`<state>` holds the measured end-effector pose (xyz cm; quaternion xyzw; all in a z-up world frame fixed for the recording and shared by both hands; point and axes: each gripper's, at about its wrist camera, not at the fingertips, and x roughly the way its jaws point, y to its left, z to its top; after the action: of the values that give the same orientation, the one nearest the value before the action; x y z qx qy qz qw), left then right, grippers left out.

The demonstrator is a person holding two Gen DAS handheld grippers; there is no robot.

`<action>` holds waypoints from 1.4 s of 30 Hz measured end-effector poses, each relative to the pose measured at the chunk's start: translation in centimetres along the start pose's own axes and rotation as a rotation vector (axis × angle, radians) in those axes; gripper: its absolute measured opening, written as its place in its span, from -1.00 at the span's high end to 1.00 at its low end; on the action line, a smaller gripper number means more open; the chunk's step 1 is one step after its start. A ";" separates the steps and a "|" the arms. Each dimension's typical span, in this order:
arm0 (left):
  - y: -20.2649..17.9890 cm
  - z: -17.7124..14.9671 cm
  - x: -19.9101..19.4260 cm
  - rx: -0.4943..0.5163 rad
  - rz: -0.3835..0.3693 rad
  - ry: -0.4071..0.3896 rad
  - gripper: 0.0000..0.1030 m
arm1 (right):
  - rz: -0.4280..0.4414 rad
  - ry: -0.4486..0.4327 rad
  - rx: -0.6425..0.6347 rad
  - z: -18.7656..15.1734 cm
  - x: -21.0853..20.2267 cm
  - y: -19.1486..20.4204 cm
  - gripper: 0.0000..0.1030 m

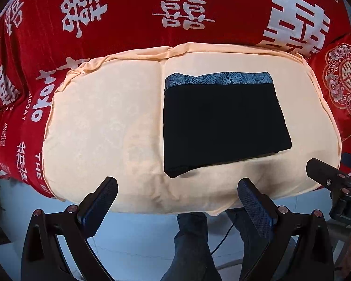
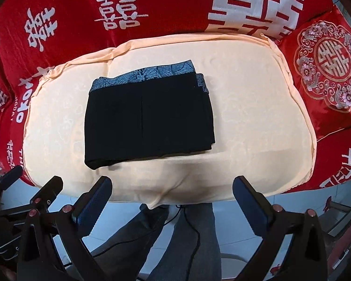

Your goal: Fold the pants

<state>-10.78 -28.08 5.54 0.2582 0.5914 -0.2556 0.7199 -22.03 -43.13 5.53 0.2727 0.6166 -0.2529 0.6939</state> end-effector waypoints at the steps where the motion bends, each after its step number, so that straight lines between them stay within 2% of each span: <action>1: 0.0 0.0 0.0 0.000 0.000 0.001 -1.00 | 0.000 0.000 -0.001 0.0 0.0 0.0 -0.99; 27: 0.0 -0.4 -0.3 -0.006 0.006 -0.004 -1.00 | -0.023 -0.007 -0.031 -0.4 -0.1 1.1 -0.99; 42: -0.1 -0.3 0.0 0.037 0.010 -0.001 -1.00 | -0.026 -0.004 -0.036 -0.2 -0.1 1.1 -0.99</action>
<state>-11.08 -28.01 5.52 0.2745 0.5849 -0.2630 0.7164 -21.38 -42.21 5.66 0.2515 0.6233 -0.2512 0.6965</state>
